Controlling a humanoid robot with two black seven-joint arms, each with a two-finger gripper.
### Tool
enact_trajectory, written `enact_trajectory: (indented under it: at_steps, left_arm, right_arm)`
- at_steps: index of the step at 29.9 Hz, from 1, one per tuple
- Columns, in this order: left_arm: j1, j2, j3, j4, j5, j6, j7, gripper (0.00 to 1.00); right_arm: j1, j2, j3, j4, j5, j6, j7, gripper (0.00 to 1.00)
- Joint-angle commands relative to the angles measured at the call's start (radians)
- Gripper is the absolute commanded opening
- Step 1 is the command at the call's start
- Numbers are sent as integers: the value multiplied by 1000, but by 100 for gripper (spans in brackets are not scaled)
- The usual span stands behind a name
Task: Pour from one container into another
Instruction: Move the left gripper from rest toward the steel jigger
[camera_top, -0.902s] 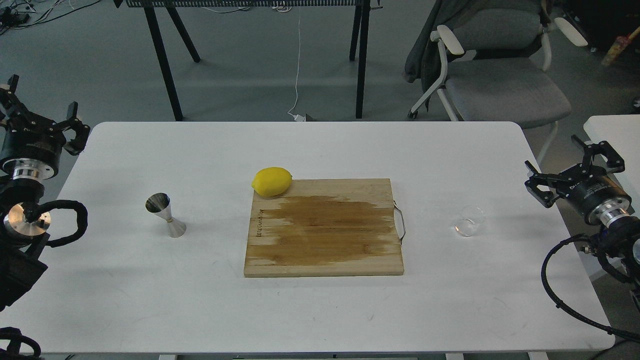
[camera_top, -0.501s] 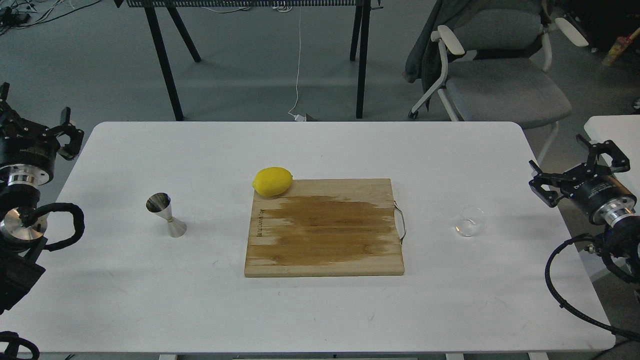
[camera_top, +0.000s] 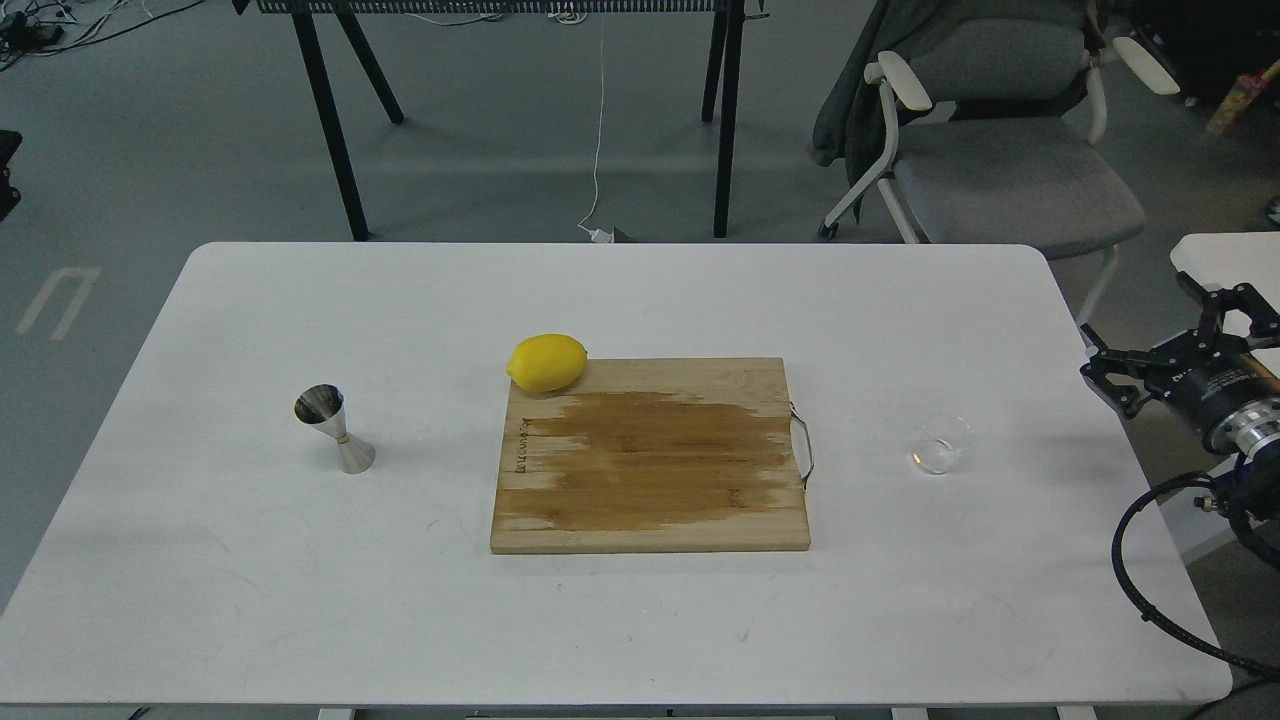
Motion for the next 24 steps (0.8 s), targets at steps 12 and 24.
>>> enact_trajectory:
  at_steps: [12,24]
  left_arm:
    - [3,182,93,-674,313,239,0,100]
    - [341,184,82,-800,558,963,0,100]
  right_arm:
    - [-2,-5,-3,1,-1,0,1,100]
    - [-6,-6,-6,-10,-2,0,1,100]
